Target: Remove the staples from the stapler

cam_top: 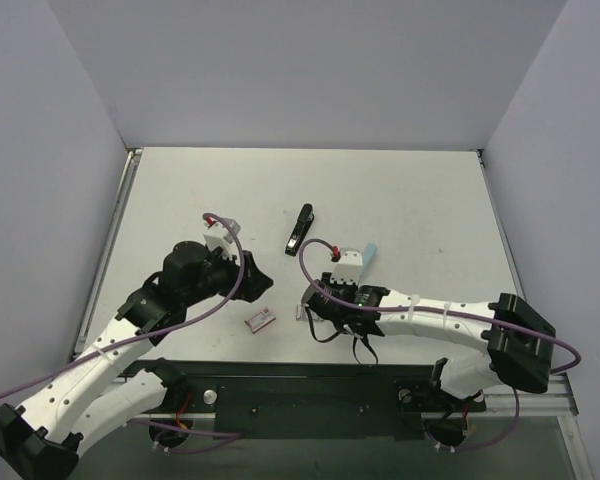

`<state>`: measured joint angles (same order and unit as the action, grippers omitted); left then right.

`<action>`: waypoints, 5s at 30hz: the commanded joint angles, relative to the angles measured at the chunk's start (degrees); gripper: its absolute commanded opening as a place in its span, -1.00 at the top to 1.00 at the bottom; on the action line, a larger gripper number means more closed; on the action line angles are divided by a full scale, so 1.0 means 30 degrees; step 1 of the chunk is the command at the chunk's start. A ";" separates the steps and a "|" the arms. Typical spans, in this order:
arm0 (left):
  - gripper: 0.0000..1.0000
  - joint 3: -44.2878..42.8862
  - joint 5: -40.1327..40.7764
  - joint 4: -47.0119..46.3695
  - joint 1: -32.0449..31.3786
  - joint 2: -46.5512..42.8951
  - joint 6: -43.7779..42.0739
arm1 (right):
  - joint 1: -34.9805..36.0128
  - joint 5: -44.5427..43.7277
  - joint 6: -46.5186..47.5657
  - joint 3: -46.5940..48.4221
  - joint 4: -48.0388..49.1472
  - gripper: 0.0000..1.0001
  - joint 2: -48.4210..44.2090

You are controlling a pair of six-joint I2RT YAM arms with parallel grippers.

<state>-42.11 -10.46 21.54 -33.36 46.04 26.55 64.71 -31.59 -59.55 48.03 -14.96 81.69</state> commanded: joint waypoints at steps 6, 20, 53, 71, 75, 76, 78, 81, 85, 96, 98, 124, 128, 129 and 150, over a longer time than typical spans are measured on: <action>-0.15 0.0997 0.5355 0.1284 -0.3788 -0.0084 0.2807 | -0.0943 -0.0340 0.0806 -0.2591 -0.0931 0.40 -0.3174; 1.00 0.3107 0.9900 0.3862 -0.7364 -0.0726 0.7321 | -0.1441 0.0950 0.1451 -0.3910 0.0913 0.39 -0.2739; 1.00 0.5012 1.2686 0.4686 -0.7746 -0.0522 1.0312 | -0.1852 0.3911 0.2594 -0.1392 0.3728 0.42 0.1832; 1.00 0.5247 1.2656 0.4451 -0.7716 -0.0875 1.0048 | -0.1384 0.3295 0.2536 -0.1537 0.2761 0.48 0.1364; 1.00 0.5247 1.2715 0.4480 -0.7716 -0.0933 1.0019 | -0.1354 0.3207 0.2477 -0.1567 0.2702 0.53 0.1305; 1.00 0.5247 1.2715 0.4480 -0.7716 -0.0962 1.0019 | -0.1325 0.3149 0.2477 -0.1625 0.2702 0.54 0.1247; 1.00 0.5247 1.2685 0.4480 -0.7716 -0.0962 1.0019 | -0.1296 0.3149 0.2419 -0.1654 0.2702 0.59 0.1188; 1.00 0.5217 1.2686 0.4509 -0.7716 -0.0962 1.0019 | -0.1296 0.3178 0.2447 -0.1655 0.2702 0.60 0.1159; 1.00 0.5188 1.2714 0.4480 -0.7716 -0.0904 1.0019 | -0.1266 0.3178 0.2477 -0.1655 0.2702 0.60 0.1304; 1.00 0.5188 1.2715 0.4480 -0.7716 -0.0874 0.9902 | -0.1266 0.3324 0.2447 -0.1509 0.2877 0.61 0.1773; 1.00 0.5217 1.2715 0.4451 -0.7716 -0.0845 0.9960 | -0.1208 0.3382 0.2448 -0.1450 0.2878 0.62 0.1891; 1.00 0.5071 1.2773 0.4422 -0.7716 -0.0552 0.9668 | -0.1208 0.3618 0.2711 -0.0805 0.3200 0.59 0.2975; 1.00 0.5012 1.2715 0.4363 -0.7745 -0.0523 0.9638 | -0.1208 0.3500 0.2887 -0.0571 0.3200 0.59 0.3180; 1.00 0.5012 1.2715 0.4363 -0.7717 -0.0523 0.9580 | -0.1208 0.3500 0.2887 -0.0513 0.3200 0.59 0.3267; 1.00 0.5481 1.2334 0.4070 -0.7716 -0.0524 0.9579 | -0.1237 0.3383 0.2652 -0.0776 0.3317 0.82 0.3620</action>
<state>-26.09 26.59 36.25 -56.31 44.27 55.29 60.53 -20.05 -50.94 45.23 -4.01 91.94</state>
